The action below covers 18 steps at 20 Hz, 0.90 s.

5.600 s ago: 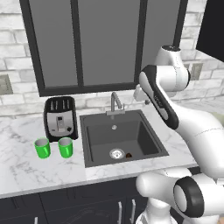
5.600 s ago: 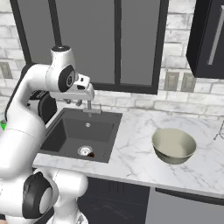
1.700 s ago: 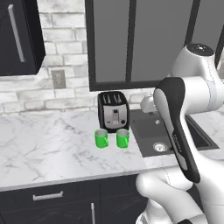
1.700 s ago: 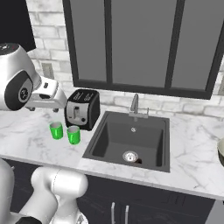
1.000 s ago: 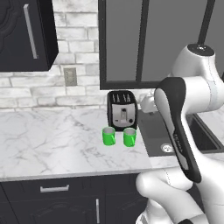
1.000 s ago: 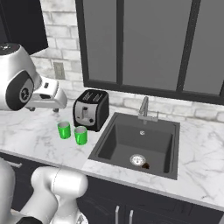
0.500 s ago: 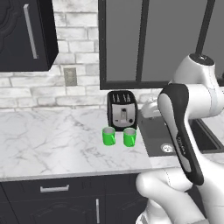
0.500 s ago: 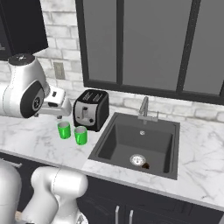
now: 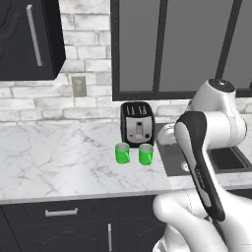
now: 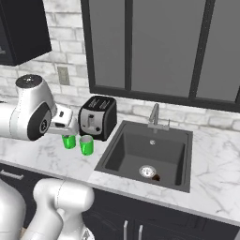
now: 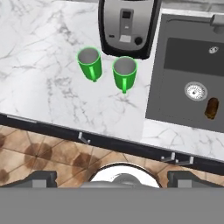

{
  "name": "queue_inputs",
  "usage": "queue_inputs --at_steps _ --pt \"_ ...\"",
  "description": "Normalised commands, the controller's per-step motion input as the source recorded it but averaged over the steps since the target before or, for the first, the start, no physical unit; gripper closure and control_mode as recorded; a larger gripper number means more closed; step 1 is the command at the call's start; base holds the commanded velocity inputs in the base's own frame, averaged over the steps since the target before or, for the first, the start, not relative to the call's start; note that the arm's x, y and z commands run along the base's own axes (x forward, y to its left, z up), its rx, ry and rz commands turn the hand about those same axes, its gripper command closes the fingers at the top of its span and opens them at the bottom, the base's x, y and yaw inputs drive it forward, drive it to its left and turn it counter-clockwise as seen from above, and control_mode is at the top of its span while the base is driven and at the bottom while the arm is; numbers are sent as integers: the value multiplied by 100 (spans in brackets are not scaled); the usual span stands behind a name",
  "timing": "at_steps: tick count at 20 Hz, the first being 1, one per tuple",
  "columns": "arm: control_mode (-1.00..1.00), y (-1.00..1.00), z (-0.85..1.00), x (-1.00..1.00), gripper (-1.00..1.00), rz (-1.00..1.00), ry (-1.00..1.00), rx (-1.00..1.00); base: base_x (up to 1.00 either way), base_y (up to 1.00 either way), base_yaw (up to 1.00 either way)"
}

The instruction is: Clear the mugs and bowl far away from the sink.

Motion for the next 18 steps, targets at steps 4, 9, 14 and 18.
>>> queue_inputs --at_steps 4,9,14,18 --pt "-100 0 -31 1 -100 0 0 0 0 0 0" --pt "-100 0 -32 1 -100 0 0 0 0 0 0" --pt "-100 0 -27 6 -100 0 2 0 0 0 0" --pt "-100 0 -20 16 -100 0 4 0 0 0 0"
